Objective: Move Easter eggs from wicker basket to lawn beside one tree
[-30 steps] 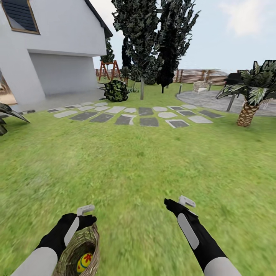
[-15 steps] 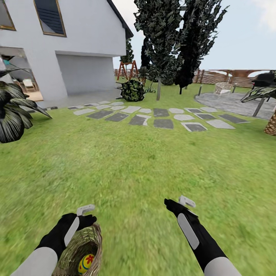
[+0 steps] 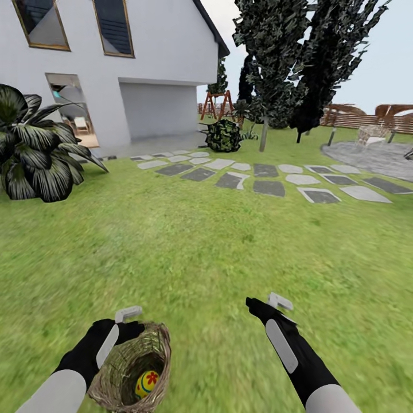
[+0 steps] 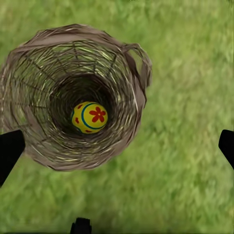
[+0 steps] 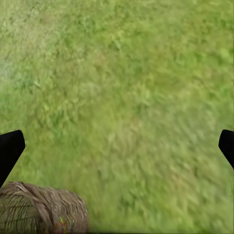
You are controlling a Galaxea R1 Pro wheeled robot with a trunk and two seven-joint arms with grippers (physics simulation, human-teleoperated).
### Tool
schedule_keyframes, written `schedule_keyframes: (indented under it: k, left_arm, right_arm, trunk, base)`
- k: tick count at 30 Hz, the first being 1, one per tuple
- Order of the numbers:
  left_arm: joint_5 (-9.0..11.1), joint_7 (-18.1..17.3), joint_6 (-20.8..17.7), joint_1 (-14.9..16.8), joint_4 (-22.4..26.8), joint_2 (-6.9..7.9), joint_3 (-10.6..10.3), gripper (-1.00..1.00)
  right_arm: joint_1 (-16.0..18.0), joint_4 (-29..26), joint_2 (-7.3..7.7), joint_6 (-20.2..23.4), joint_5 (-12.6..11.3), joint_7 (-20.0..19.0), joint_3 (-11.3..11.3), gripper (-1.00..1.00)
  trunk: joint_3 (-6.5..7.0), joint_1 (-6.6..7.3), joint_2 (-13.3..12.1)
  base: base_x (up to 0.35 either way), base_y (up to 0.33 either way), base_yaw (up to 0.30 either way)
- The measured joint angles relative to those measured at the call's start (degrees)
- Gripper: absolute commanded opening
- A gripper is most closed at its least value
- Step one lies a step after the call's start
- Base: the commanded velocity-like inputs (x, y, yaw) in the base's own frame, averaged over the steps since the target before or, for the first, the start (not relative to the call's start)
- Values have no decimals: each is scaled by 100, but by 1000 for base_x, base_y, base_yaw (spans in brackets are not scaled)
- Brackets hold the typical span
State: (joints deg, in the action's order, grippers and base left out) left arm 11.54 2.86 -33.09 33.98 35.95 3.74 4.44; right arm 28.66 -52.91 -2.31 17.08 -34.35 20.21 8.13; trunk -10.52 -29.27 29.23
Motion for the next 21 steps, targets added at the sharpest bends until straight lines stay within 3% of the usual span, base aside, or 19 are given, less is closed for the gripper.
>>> schedule_keyframes:
  k: [6,12,21]
  left_arm:
    - [-1,0,-1,1,0,-2,2,100]
    - [1,0,0,0,0,-8,0,100]
    - [-18,0,3,0,-1,-114,0,100]
  right_arm:
    - [-2,1,1,0,-1,2,1,100]
    - [1,2,0,-3,2,5,-1,100]
    - [-2,1,6,-9,0,3,0,100]
  trunk:
    - [0,0,0]
    - [0,0,0]
    - [0,0,0]
  base:
    - [0,213,283]
    - [0,58,276]
    - [6,3,50]
